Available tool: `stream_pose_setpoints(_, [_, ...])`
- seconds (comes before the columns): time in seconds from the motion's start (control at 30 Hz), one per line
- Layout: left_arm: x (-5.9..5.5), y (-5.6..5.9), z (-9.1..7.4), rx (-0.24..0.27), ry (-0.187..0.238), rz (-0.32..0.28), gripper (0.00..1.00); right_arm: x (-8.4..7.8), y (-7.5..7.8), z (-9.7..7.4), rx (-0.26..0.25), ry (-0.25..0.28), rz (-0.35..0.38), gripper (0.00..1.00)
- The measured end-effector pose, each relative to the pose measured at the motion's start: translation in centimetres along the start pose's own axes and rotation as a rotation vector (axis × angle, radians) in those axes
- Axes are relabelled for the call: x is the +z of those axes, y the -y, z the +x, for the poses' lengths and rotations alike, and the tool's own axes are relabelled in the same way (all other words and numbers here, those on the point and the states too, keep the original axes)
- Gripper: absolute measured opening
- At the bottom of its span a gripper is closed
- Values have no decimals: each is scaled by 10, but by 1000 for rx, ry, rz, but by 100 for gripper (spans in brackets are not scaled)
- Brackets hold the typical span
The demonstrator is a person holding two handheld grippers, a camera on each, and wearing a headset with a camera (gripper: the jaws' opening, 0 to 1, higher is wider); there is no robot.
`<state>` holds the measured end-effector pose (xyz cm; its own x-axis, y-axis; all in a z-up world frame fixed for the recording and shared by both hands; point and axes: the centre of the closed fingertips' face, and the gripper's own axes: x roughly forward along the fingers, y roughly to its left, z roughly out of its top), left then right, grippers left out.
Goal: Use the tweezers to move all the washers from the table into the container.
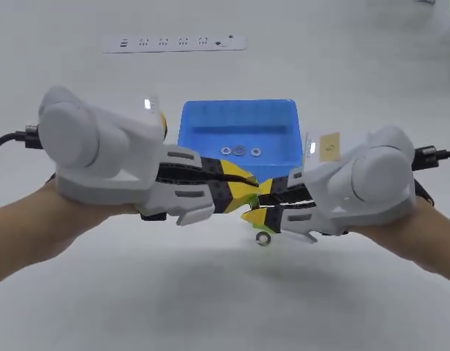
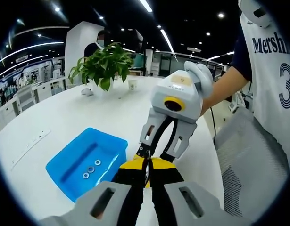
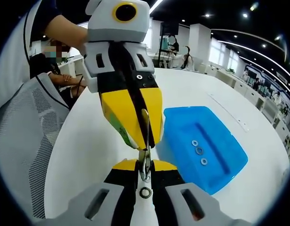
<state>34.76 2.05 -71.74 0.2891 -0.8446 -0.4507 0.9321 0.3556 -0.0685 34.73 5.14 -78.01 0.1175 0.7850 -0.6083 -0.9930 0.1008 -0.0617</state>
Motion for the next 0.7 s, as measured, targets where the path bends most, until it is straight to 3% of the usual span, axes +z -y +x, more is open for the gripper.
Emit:
stream_pose_setpoints(0.13, [-1, 5, -1, -28, -32, 64, 6, 0, -2, 0, -1, -2, -18, 11])
stream_pose_setpoints(0.33, [0, 8, 1, -46, -64, 84, 6, 1, -4, -1, -5, 5, -24, 11])
stream_pose_setpoints(0.43, [5, 9, -1, -56, -74, 140, 6, 6, -1, -4, -17, 12, -29, 11])
stream_pose_setpoints(0.7, [22, -1, -9, -48, -62, 130, 6, 22, 10, -13, -35, 24, -39, 11])
